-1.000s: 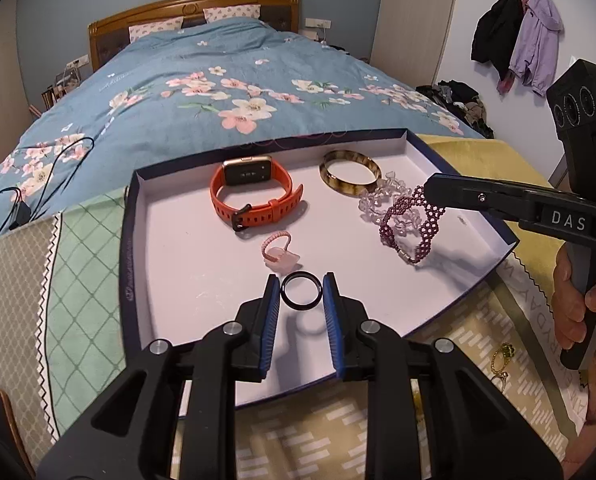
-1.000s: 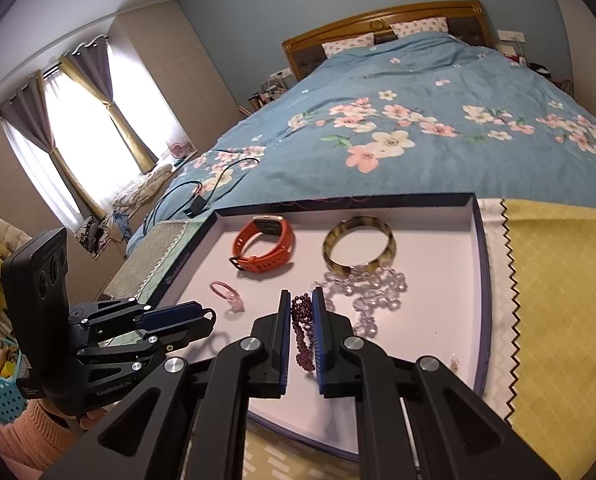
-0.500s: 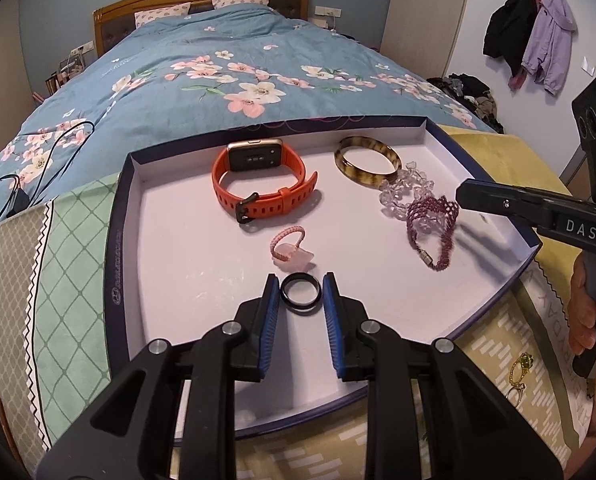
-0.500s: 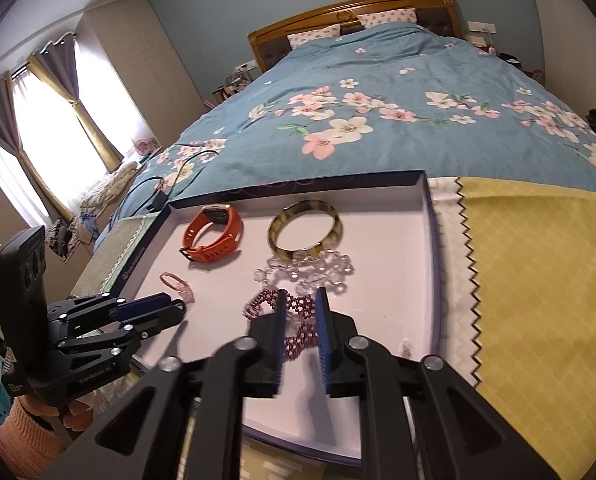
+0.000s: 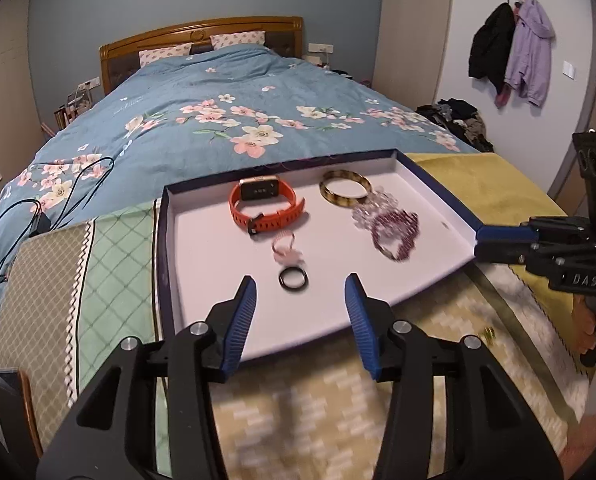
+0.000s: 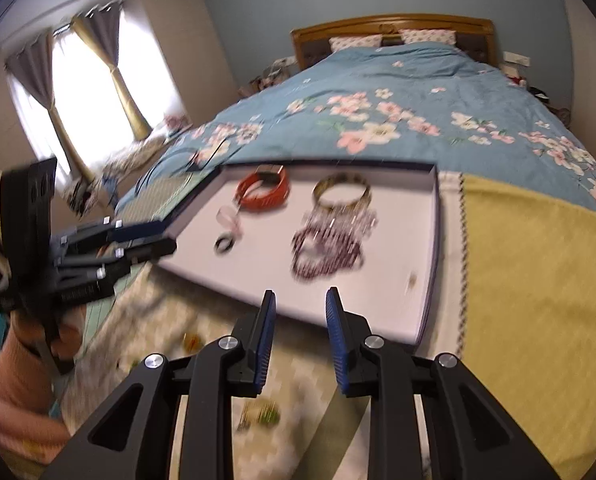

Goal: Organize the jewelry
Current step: 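Grasp the yellow glass ring with the left gripper while the right gripper grasps the gold chain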

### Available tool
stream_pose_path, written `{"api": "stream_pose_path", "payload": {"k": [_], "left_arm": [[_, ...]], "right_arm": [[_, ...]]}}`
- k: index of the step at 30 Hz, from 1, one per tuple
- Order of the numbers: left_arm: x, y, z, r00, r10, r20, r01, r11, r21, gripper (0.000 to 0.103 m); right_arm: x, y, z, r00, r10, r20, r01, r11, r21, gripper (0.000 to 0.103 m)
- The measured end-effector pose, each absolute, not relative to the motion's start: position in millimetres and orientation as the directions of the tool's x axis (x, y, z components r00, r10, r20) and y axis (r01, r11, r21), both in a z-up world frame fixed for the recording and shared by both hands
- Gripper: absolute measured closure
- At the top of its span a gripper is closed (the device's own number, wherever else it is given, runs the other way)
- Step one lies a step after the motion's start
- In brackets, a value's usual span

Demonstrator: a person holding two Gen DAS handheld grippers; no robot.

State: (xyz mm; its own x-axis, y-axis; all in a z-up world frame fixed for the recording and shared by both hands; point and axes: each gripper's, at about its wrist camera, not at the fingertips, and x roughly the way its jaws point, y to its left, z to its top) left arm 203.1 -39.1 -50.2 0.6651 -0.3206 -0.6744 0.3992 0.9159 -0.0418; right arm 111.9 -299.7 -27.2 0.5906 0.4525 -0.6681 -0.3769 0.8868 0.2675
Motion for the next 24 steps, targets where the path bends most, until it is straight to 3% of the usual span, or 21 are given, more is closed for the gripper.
{"api": "stream_pose_path", "payload": {"k": [17, 24], "left_arm": [[142, -54, -75, 0.585, -0.383, -0.715, 0.501, 0.864, -0.053, 0.056], [141, -68, -79, 0.567, -0.388, -0.727, 0.530, 0.847, -0.038, 0.056]], "right_arm": [[67, -289, -55, 0.507, 0.468, -0.724, -0.392, 0.873, 0.290, 0.079], [69, -288, -62, 0.498, 0.450, -0.742, -0.377, 0.882, 0.282, 0.092]]}}
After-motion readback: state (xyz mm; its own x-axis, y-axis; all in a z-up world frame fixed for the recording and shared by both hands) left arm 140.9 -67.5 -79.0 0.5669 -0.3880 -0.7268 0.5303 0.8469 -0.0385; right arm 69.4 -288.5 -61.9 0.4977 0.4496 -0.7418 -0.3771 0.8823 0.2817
